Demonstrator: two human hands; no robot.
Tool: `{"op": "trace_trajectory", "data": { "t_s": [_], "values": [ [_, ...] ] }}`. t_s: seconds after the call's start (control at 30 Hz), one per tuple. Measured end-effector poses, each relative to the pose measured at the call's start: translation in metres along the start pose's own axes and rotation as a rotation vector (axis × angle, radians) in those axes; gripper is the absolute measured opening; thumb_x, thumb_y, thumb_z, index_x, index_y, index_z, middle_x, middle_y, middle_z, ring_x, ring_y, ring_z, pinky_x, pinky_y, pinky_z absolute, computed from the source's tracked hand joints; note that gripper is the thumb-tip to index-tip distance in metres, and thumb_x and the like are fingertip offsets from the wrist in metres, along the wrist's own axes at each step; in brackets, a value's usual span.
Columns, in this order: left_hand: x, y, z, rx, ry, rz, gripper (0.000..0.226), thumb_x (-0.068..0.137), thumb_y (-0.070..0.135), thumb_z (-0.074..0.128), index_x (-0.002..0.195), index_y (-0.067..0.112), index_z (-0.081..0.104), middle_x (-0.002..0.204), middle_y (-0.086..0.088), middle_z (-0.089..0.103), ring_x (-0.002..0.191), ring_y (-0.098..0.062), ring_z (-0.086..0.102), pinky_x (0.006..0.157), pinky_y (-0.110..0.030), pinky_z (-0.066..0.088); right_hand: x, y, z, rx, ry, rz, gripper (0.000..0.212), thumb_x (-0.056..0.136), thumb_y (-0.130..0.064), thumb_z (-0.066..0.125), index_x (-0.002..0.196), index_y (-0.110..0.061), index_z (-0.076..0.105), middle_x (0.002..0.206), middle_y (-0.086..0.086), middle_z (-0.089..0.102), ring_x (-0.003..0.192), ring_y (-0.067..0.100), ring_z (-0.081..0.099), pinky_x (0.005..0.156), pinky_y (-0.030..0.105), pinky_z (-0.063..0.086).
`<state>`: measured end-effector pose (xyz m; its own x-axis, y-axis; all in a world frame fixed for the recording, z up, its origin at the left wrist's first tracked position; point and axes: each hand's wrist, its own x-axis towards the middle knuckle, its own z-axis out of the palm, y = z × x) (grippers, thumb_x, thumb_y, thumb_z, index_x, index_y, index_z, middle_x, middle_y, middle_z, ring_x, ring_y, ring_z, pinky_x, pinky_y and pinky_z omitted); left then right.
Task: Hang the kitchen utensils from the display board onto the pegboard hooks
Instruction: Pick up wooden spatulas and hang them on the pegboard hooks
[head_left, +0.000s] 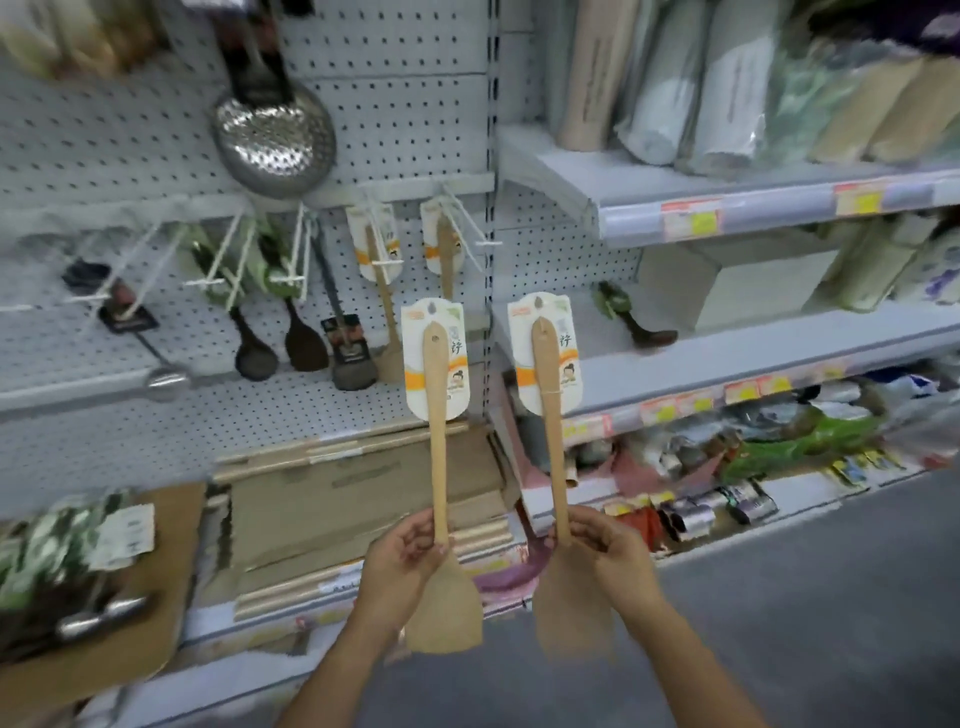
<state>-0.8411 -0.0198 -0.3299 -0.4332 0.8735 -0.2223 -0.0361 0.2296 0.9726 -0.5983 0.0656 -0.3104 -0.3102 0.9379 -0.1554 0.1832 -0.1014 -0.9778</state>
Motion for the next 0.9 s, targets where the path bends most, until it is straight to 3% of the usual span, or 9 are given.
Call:
{"op": "trace_trajectory", "data": {
  "t_s": [0.17, 0.27, 0.43, 0.63, 0.77, 0.9],
  "values": [
    [-0.025, 0.009, -0.004, -0.041, 0.178, -0.007, 0.039, 0.08, -0.009, 0.072, 0.108, 0.018, 0.068, 0.096, -0.002, 0.077, 0.09, -0.015, 0.069, 0.079, -0.022, 0.054, 0.014, -0.008, 0.006, 0.027, -0.129, -0.052, 0.029, 0.086, 0.016, 0.064, 0.102, -0.006, 0.073, 0.089, 0.01, 0.078, 0.086, 0.021, 0.075, 0.083, 0.031, 0.058],
    [-0.032, 0.018, 0.001, -0.054, 0.233, -0.001, 0.04, 0.08, -0.011, 0.071, 0.106, 0.019, 0.066, 0.088, 0.008, 0.077, 0.08, -0.001, 0.069, 0.074, -0.015, 0.054, 0.02, -0.01, 0.009, 0.046, -0.166, -0.064, 0.03, 0.086, 0.018, 0.062, 0.101, -0.006, 0.072, 0.086, 0.01, 0.077, 0.082, 0.021, 0.074, 0.085, 0.032, 0.058],
    [-0.038, 0.025, 0.007, -0.059, 0.275, 0.023, 0.041, 0.079, -0.013, 0.07, 0.104, 0.019, 0.066, 0.087, 0.014, 0.076, 0.077, 0.0, 0.068, 0.076, -0.016, 0.055, 0.03, -0.011, 0.013, 0.039, -0.202, -0.05, 0.037, 0.086, 0.019, 0.062, 0.096, -0.015, 0.072, 0.085, 0.008, 0.077, 0.082, 0.023, 0.074, 0.089, 0.038, 0.057],
    [-0.031, 0.029, 0.005, -0.073, 0.272, 0.01, 0.041, 0.081, -0.007, 0.071, 0.105, 0.026, 0.066, 0.092, 0.01, 0.076, 0.083, -0.002, 0.069, 0.075, -0.019, 0.055, 0.049, -0.011, 0.014, 0.097, -0.175, 0.01, 0.028, 0.087, 0.012, 0.064, 0.103, -0.01, 0.072, 0.091, 0.013, 0.077, 0.088, 0.028, 0.073, 0.089, 0.041, 0.057],
    [-0.02, 0.027, 0.001, -0.088, 0.261, 0.003, 0.039, 0.082, -0.006, 0.071, 0.11, 0.021, 0.067, 0.098, 0.003, 0.076, 0.09, -0.009, 0.069, 0.076, -0.02, 0.055, 0.064, -0.012, 0.017, 0.073, -0.179, 0.016, 0.029, 0.089, 0.01, 0.063, 0.102, -0.013, 0.073, 0.088, 0.012, 0.076, 0.087, 0.028, 0.071, 0.083, 0.038, 0.055],
    [-0.011, 0.022, -0.004, -0.08, 0.235, -0.009, 0.041, 0.082, -0.004, 0.07, 0.116, 0.019, 0.066, 0.101, 0.003, 0.076, 0.097, -0.017, 0.069, 0.081, -0.025, 0.053, 0.075, -0.014, 0.023, 0.049, -0.162, 0.031, 0.025, 0.089, 0.01, 0.063, 0.109, -0.002, 0.071, 0.093, 0.015, 0.076, 0.078, 0.014, 0.073, 0.071, 0.018, 0.054]
  ]
}}
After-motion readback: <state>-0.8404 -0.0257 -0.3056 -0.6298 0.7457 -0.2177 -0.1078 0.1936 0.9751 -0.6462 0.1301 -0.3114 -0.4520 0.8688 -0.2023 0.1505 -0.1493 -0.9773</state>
